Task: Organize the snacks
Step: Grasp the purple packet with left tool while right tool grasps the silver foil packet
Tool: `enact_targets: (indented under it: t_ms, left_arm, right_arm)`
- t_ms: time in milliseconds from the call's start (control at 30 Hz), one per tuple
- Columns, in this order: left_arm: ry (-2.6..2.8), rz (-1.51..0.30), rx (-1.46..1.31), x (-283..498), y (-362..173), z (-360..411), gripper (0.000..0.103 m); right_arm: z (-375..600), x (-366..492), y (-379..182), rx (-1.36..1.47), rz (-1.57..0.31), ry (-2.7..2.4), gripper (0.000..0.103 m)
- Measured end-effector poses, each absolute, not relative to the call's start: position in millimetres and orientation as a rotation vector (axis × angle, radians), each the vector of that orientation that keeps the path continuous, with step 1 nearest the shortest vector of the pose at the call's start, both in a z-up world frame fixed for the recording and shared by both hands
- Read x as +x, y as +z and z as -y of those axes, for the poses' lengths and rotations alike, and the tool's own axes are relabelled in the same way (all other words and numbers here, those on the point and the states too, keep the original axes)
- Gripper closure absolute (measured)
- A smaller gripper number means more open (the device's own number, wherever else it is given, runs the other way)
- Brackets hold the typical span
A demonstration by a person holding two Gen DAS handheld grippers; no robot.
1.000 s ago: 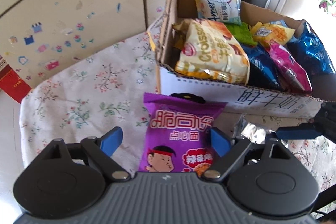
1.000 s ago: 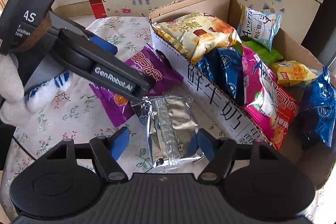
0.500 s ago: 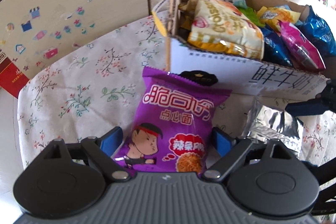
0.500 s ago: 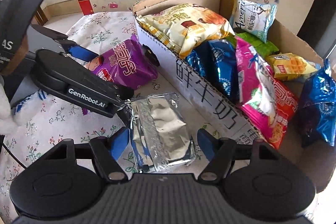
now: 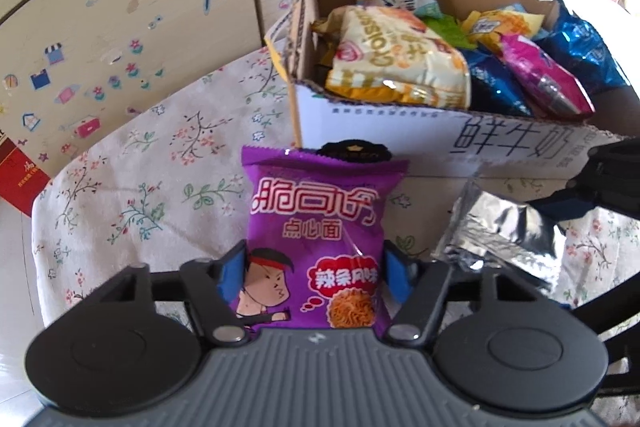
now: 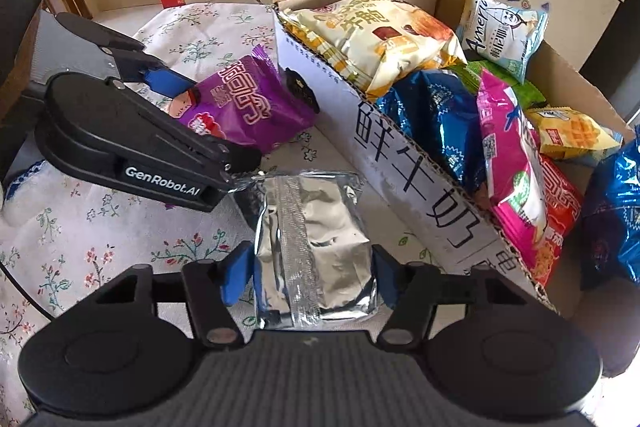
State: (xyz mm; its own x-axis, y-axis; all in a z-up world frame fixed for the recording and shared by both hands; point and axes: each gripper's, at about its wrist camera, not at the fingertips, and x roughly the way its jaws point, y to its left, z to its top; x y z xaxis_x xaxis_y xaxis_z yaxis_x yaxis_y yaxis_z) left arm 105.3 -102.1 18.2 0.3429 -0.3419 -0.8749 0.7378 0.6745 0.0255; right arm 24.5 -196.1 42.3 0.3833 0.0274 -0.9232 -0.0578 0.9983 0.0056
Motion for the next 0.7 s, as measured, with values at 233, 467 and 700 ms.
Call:
enact_targets:
  t_ms: [233, 467, 700]
  left_arm:
    - [-0.720, -0.977, 0.489, 97, 21, 96, 0.039]
    - [-0.696, -0.924, 0.530, 81, 33, 87, 0.039]
    - [-0.679, -0.896, 0.506, 64, 48, 76, 0.039]
  right_arm:
    - [189, 22, 44, -0.047, -1.175, 0.081, 0.038]
    - [193, 16, 59, -0.056, -1.123, 0.074, 0.038]
    - [197, 4, 74, -0.070, -1.076, 0.066, 0.038]
